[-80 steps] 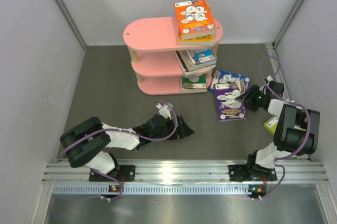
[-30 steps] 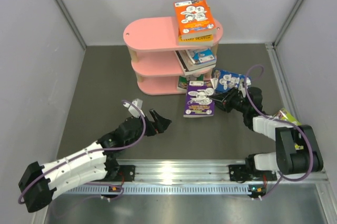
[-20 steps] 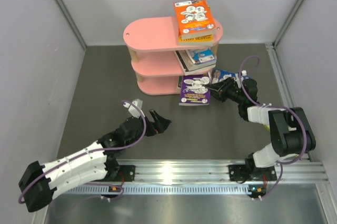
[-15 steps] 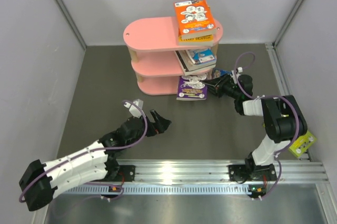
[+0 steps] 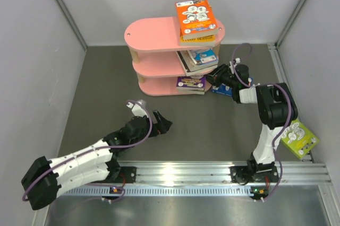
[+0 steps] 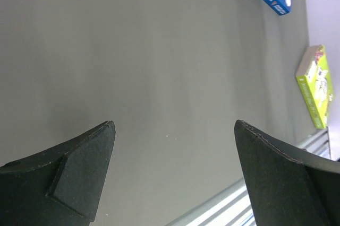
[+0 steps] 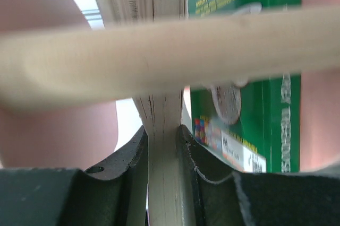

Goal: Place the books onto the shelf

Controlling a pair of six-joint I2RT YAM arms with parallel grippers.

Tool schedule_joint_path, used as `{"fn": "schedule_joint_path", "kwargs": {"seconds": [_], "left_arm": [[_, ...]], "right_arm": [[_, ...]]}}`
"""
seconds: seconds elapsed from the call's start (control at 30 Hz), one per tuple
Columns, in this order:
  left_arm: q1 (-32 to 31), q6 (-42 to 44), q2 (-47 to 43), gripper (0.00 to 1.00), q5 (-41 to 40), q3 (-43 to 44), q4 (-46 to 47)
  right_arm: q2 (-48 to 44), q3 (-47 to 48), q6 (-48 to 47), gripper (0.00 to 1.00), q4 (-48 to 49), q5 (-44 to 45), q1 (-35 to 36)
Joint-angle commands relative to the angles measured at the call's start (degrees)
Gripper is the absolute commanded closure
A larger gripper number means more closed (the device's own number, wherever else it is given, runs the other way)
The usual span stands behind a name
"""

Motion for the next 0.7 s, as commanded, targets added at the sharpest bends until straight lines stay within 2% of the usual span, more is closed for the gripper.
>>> {"fn": "schedule_joint_path", "kwargs": {"seconds": [0.0,0.03,0.1,0.13,0.17,0.27,0.37,0.47,0.6,0.67], "left_arm": [[1.2,1.5,1.6,0.01,0.7,0.6,3.8],[1.3,1.6,2.7,0.01,0.9,0.9,4.0],[1.8,1.9,3.9,0.01,1.9,1.4,4.6],[2.0,1.9,4.3,0.01,2.0,1.6,4.7],[2.1,1.9,4.7,0.01,2.2,1.7,5.0],[2.2,1.9,5.2,0.01,2.7,1.9,5.4],[2.4,1.7,5.6,0.01,2.9,1.6,6.1],[2.4,1.9,6.1,0.01,2.9,1.7,6.6],[3.1,2.5,7.6,0.01,2.1,2.7,6.5],[3.7,3.1,8.2,0.01,2.1,4.0,6.4]], "right_arm": [[1.7,5.8,-1.8,1.0,0.8,0.2,0.2],[2.2,6.3,-2.1,0.98,-0.4,0.4,-0.1],[3.2,6.5,-2.2,0.85,-0.7,0.9,-0.9],[3.2,6.4,-2.3,0.78,-0.8,0.9,-1.0],[3.3,6.2,-2.2,0.63,-0.7,1.0,-1.6],[1.4,4.1,-3.4,0.44,-1.1,1.3,-3.0],[-1.3,1.4,-5.0,0.37,-2.3,1.1,-4.0],[-4.7,-0.9,-6.8,0.37,-3.8,0.3,-5.0],[-10.6,-4.3,-11.4,0.36,-9.6,0.1,-6.0],[-15.1,-4.8,-15.9,0.36,-16.2,0.1,-6.4]]}}
